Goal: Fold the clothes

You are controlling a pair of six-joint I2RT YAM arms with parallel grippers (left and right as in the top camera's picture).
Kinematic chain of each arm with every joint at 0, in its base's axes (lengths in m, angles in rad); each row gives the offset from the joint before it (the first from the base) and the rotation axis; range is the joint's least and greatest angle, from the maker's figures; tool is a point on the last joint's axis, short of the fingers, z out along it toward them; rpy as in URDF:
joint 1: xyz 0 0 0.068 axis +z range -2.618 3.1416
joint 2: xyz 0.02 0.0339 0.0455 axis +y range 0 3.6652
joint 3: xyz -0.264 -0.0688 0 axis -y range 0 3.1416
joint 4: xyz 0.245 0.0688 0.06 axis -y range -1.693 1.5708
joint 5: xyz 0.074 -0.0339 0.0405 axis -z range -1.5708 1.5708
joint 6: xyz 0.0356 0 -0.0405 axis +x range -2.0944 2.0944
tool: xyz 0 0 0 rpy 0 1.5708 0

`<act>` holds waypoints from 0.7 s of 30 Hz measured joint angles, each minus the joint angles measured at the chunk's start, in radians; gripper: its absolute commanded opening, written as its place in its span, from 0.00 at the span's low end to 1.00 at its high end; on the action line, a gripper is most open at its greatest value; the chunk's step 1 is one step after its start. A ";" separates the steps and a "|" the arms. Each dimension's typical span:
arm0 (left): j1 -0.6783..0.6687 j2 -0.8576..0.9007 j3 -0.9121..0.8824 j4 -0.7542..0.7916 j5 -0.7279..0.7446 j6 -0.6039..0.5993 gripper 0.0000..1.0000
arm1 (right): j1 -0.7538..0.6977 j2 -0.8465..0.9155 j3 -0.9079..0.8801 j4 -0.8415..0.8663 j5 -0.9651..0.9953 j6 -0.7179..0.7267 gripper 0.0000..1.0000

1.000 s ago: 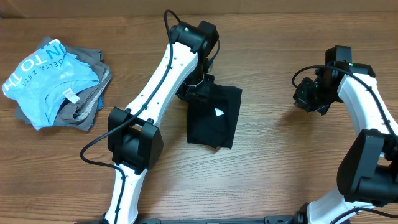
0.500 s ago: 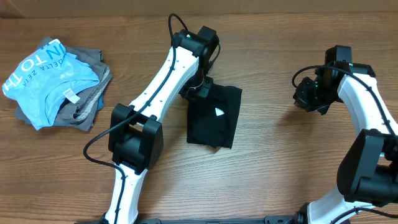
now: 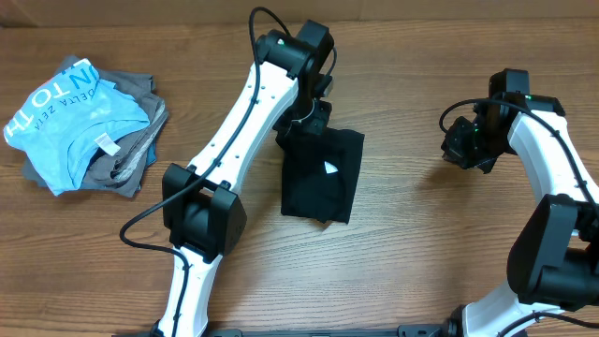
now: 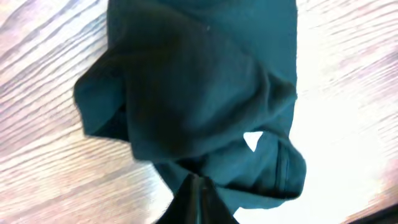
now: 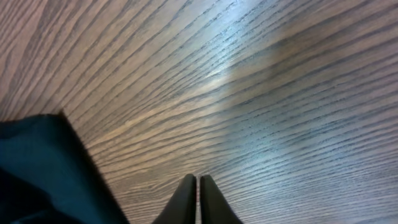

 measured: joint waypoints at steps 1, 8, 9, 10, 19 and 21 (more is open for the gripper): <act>0.000 0.000 0.008 -0.020 -0.010 0.004 0.53 | 0.000 0.000 0.000 0.000 0.000 -0.002 0.09; 0.002 0.000 0.035 -0.136 -0.069 0.105 0.62 | 0.000 0.000 0.000 0.000 0.000 -0.008 0.14; 0.003 0.000 0.035 -0.124 -0.071 0.130 0.63 | 0.000 0.000 0.000 0.000 0.000 -0.009 0.14; 0.003 0.000 0.035 -0.108 -0.072 0.150 0.64 | 0.000 0.000 0.000 0.000 0.000 -0.009 0.14; 0.111 0.000 0.035 -0.037 0.056 0.397 0.70 | 0.000 0.000 0.000 -0.003 0.000 -0.012 0.15; 0.138 0.000 0.034 -0.037 0.072 0.425 0.69 | 0.000 0.000 0.000 -0.003 0.000 -0.012 0.15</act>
